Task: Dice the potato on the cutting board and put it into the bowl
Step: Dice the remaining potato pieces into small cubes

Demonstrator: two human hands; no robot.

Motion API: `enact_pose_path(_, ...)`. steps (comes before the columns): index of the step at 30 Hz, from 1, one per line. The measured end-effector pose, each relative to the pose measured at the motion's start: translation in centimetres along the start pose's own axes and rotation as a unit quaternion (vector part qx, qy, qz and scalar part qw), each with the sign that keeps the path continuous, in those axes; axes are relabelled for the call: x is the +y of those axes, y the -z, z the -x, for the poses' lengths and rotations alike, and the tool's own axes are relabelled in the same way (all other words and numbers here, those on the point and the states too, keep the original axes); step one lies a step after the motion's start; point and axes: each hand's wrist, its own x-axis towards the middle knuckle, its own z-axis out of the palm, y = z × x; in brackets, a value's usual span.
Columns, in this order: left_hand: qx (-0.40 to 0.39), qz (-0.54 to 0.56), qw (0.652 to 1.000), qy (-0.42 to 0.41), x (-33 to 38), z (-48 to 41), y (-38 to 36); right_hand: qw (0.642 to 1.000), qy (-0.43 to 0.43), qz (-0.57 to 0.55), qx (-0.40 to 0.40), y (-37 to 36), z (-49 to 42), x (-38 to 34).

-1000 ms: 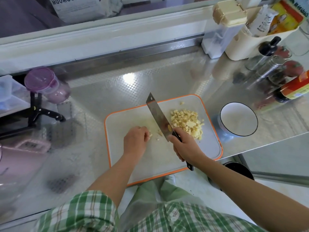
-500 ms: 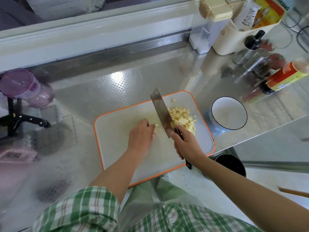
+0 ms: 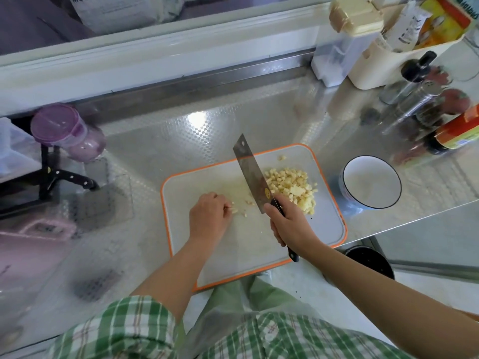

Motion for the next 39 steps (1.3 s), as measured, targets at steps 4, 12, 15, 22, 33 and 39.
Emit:
enact_pose_path(4, -0.005, -0.008, 1.000, -0.001, 0.9, 0.1, -0.3, 1.000, -0.002, 0.012, -0.006, 0.2, 0.1, 0.1)
enact_pose_path(12, 0.005, -0.020, 0.998, -0.053, 0.6, 0.9, -0.3, 1.000, -0.004, 0.008, -0.012, 0.3, 0.5, 0.4)
enact_pose_path(15, 0.010, -0.032, 0.999, -0.037, 0.8, 0.8, -0.2, 0.999, -0.003, 0.009, -0.031, 0.0, 0.6, 0.4)
enact_pose_path(22, 0.011, -0.011, 0.997, 0.078, 0.1, 1.6, 0.2, 0.994, 0.014, 0.081, -0.077, -2.0, 0.8, 0.2)
enact_pose_path(33, 0.007, -0.007, 0.996, 0.088, -0.1, 1.9, 0.3, 0.972, 0.060, 0.211, -0.081, -4.0, 0.2, 1.5)
enact_pose_path(39, 0.009, 0.006, 0.996, 0.085, 0.1, 1.9, 0.6, 0.944, 0.103, 0.309, -0.052, -4.8, -0.5, 2.9)
